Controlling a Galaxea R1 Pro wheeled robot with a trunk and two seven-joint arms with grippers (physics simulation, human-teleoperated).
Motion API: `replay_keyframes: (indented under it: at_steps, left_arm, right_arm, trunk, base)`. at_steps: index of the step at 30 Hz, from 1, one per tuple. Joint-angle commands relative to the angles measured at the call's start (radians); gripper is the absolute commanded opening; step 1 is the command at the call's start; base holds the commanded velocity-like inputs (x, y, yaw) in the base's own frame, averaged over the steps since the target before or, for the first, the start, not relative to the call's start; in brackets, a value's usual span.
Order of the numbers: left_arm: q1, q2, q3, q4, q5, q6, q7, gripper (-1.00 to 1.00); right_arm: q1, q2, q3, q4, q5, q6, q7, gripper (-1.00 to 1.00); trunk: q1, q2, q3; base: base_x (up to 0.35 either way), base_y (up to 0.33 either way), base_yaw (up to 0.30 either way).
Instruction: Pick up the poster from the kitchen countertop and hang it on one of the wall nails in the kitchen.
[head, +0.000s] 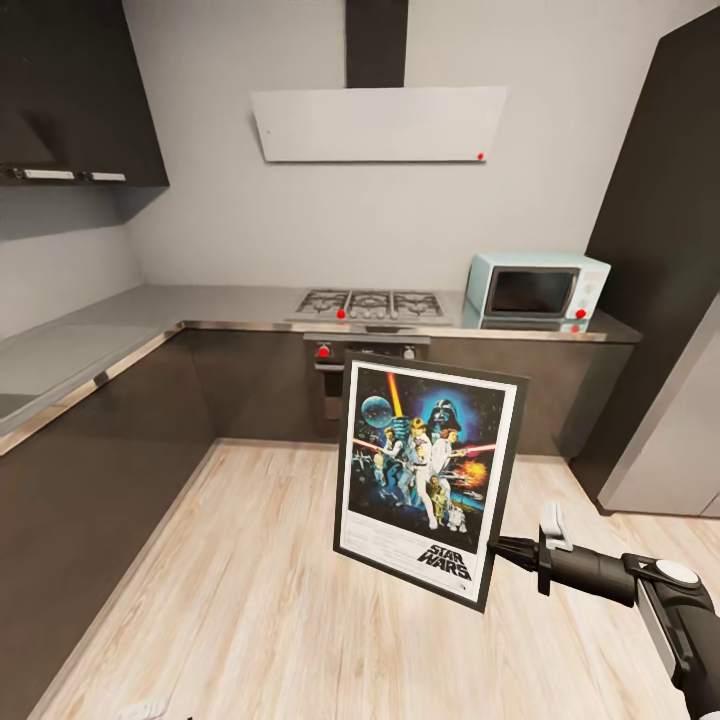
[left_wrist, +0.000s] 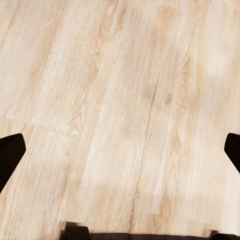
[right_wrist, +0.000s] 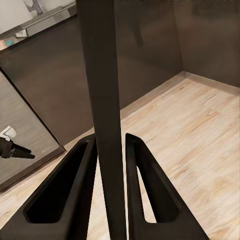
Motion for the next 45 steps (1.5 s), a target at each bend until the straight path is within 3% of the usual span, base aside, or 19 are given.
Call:
replay_keyframes:
  at_steps: [1,45]
  left_arm:
    - [-0.001,0.001,-0.008,0.001,0.007,-0.006,-0.001,1.0]
    - [-0.001,0.002,-0.008,0.003,0.008,-0.006,-0.001,1.0]
  right_arm:
    - [0.0,0.0,-0.001,0.0,-0.002,0.013,0.006,-1.0]
    - [-0.001,0.0,-0.002,0.0,-0.002,0.013,0.006,-1.0]
  trunk:
    - [0.0,-0.001,0.001]
    - [0.0,-0.001,0.074]
  base:
    - [0.0,0.0,0.0]
    - [0.0,0.0,0.0]
